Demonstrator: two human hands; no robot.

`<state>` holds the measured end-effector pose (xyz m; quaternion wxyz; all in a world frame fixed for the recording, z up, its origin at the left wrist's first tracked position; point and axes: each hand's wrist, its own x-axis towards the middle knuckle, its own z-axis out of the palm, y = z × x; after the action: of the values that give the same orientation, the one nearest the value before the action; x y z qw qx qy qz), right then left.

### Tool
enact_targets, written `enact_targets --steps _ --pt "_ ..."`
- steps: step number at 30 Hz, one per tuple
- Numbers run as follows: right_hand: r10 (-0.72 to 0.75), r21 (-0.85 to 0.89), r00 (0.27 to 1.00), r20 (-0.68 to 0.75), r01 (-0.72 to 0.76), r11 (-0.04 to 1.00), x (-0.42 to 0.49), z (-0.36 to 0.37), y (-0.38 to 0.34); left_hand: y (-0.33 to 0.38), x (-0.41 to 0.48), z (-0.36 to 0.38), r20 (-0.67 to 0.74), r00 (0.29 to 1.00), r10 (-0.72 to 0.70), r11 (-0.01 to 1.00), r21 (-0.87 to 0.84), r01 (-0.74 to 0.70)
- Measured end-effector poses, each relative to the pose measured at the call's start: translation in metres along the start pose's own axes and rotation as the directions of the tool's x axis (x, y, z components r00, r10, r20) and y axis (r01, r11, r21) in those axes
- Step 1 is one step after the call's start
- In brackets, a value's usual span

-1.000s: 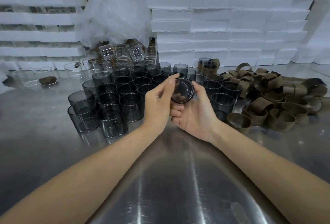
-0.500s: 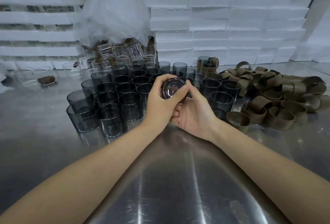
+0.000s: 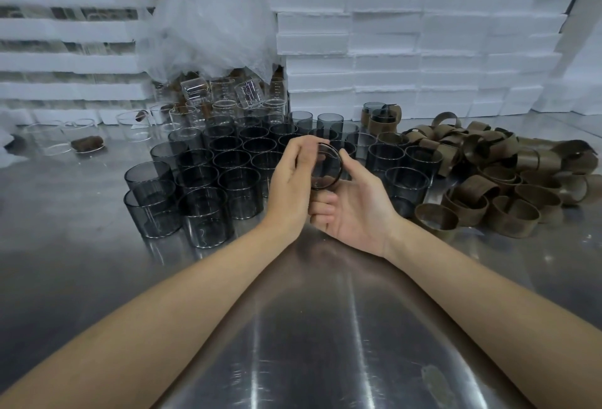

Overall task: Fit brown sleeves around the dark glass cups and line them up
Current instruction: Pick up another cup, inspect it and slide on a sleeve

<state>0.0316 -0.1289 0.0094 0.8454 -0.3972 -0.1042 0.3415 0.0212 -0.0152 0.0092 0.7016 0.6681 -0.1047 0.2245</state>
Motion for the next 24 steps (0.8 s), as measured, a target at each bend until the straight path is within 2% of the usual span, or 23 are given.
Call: enact_targets --steps 4,8,14,20,22,24 --pt "-0.024 -0.001 1.000 -0.010 0.024 1.000 0.0009 0.0011 0.0006 -0.0008 -0.0010 0.0013 -0.010 0.998 0.065 0.994 0.087 -0.064" --pt "-0.017 -0.024 1.000 0.004 0.017 1.000 0.0012 0.0020 0.0002 0.0001 -0.0012 0.0024 -0.063 0.992 0.109 0.992 0.068 -0.105" --pt "-0.009 -0.024 0.999 0.044 0.010 1.000 0.0008 0.0019 0.0010 0.0009 -0.0019 0.0049 -0.117 0.987 0.106 0.992 0.076 -0.097" --pt "-0.063 -0.061 0.998 0.009 0.063 0.996 0.0018 -0.0022 0.0006 -0.0010 -0.0027 0.0016 -0.102 0.988 0.117 0.991 0.071 -0.110" --pt "-0.126 -0.144 0.992 0.000 0.125 0.982 0.0026 -0.0028 0.0020 -0.0012 -0.0019 0.0007 -0.093 0.989 0.118 0.992 0.055 -0.113" --pt "-0.234 -0.311 0.972 -0.026 0.215 0.926 0.0036 -0.0018 0.0040 -0.0029 -0.0013 -0.0009 -0.070 0.991 0.116 0.993 0.013 -0.116"
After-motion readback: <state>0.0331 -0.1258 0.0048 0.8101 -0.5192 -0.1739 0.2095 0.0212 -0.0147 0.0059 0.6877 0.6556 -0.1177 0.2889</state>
